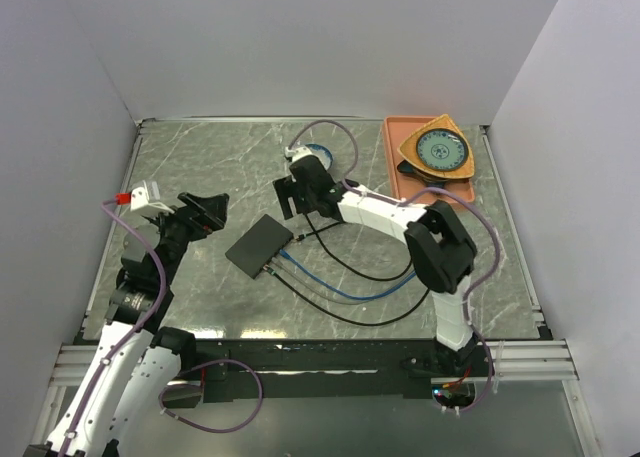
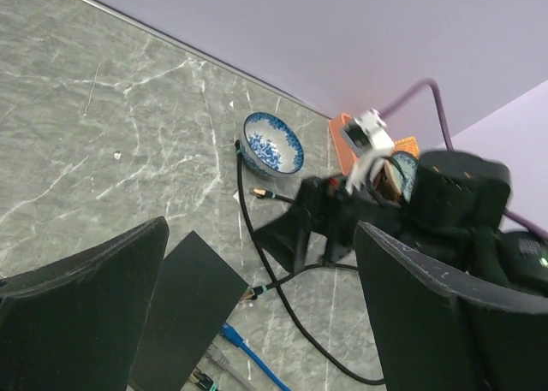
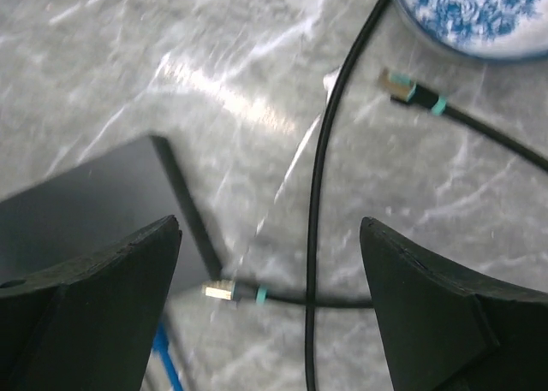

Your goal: Insert the plug into the switch port

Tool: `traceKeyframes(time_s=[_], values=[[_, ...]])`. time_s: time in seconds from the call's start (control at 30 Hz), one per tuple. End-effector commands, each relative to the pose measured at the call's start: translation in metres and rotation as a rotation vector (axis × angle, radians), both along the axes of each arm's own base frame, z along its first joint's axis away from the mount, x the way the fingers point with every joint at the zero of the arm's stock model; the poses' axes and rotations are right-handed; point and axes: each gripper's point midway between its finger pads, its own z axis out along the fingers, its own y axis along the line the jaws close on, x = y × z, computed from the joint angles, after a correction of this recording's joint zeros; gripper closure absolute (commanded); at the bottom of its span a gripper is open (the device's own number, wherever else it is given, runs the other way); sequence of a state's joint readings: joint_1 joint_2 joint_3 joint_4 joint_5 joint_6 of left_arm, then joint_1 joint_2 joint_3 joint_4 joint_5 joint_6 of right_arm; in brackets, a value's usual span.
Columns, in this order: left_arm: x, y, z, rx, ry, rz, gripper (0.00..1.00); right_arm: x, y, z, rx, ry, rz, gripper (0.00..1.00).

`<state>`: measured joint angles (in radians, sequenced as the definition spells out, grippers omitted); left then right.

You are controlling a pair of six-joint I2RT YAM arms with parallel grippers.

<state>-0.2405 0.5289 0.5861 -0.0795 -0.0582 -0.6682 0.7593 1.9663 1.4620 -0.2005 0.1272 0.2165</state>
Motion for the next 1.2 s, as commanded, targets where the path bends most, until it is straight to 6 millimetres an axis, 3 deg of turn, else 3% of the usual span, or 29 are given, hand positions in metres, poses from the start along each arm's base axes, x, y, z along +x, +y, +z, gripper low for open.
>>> traceKeyframes(time_s=[0.0,0.17,0.3,0.37,0.43,0.47,0.53,0.57,0.6,0.77,0.9,1.17], values=[[0.003,0.0,0.006,0.01,-0.014,0.001,0.04,0.018,-0.003,-0.004,-0.065,0.023,-0.057,0.11],[0.006,-0.004,0.005,0.023,-0.005,-0.021,0.04,0.023,-0.006,-0.013,-0.05,0.068,-0.09,0.29],[0.008,-0.006,0.001,0.036,0.005,-0.033,0.04,0.021,-0.013,-0.02,-0.07,0.093,-0.09,0.31],[0.009,-0.006,0.002,0.041,0.01,-0.034,0.04,0.012,-0.021,-0.03,-0.091,0.108,-0.076,0.3],[0.01,-0.007,0.001,0.043,0.011,-0.04,0.04,0.008,-0.021,-0.02,-0.065,0.081,-0.048,0.28],[0.01,-0.008,0.0,0.043,0.009,-0.044,0.04,0.0,-0.029,-0.031,-0.087,0.097,-0.038,0.27],[0.011,-0.01,-0.001,0.04,0.006,-0.052,0.04,-0.004,-0.027,-0.019,-0.056,0.058,0.003,0.23],[0.011,-0.012,-0.003,0.04,0.009,-0.063,0.04,-0.013,-0.034,-0.028,-0.078,0.065,0.027,0.21],[0.011,-0.012,-0.003,0.04,0.009,-0.064,0.04,-0.017,-0.033,-0.02,-0.063,0.052,0.052,0.18],[0.014,-0.019,-0.008,0.033,0.023,-0.095,0.04,-0.031,-0.04,-0.021,-0.077,0.018,0.133,0.07],[0.015,-0.023,-0.011,0.026,0.034,-0.113,0.04,-0.034,-0.041,-0.019,-0.088,0.003,0.17,0.01],[0.017,-0.025,-0.01,0.028,0.027,-0.127,0.04,-0.037,-0.043,-0.018,-0.103,-0.02,0.21,0.01]])
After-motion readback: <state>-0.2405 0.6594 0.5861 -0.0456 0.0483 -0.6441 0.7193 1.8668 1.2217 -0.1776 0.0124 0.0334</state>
